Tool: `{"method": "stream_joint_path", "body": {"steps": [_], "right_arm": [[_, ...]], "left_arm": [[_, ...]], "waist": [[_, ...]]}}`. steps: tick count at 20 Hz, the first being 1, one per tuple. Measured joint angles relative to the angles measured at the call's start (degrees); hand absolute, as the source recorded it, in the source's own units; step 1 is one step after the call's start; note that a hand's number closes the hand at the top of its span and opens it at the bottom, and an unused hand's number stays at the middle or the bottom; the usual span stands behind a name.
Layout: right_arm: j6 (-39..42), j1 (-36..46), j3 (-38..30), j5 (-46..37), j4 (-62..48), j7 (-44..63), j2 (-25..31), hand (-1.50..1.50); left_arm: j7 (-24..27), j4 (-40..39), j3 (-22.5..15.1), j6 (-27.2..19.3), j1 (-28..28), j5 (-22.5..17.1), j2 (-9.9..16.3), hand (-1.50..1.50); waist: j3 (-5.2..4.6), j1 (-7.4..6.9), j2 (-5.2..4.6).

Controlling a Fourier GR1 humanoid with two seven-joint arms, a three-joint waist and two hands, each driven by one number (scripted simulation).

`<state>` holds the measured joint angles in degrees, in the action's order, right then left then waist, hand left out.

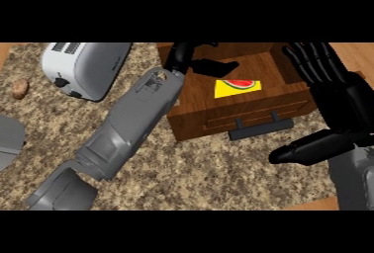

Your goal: Pick up the cup, place it into the drawer and close the drawer

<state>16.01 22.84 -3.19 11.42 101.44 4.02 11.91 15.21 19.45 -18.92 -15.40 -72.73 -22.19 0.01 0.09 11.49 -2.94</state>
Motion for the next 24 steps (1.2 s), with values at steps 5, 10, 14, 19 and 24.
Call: {"method": "stream_joint_path", "body": {"steps": [5,10,14,19,24], "right_arm": [[6.6,0.9,4.4,5.0,0.3,1.0,-0.3,1.50],[14.9,-0.1,9.2,6.6,0.1,4.7,4.0,1.50],[18.6,-1.8,12.4,2.2,0.4,6.7,8.0,-1.50],[17.1,-4.2,15.7,-11.0,1.1,5.3,10.7,-1.50],[11.4,-6.2,20.0,-24.3,-5.7,0.9,9.6,-1.50]], "left_arm": [[4.6,2.9,1.6,1.5,0.6,-5.5,0.0,-1.50],[9.2,4.3,3.1,0.3,0.4,-9.9,0.0,-1.50],[11.0,3.7,3.5,-1.4,-0.4,-12.0,0.0,-1.50],[12.7,2.8,4.0,-2.1,0.2,-14.0,0.0,-1.50],[15.1,3.8,4.9,-1.1,2.2,-15.4,0.0,-1.50]], "waist": [[-0.07,0.25,0.02],[-0.12,-1.22,0.62],[-0.09,-3.40,1.25],[-0.05,-6.30,1.79],[-0.04,-9.42,2.17]]}}
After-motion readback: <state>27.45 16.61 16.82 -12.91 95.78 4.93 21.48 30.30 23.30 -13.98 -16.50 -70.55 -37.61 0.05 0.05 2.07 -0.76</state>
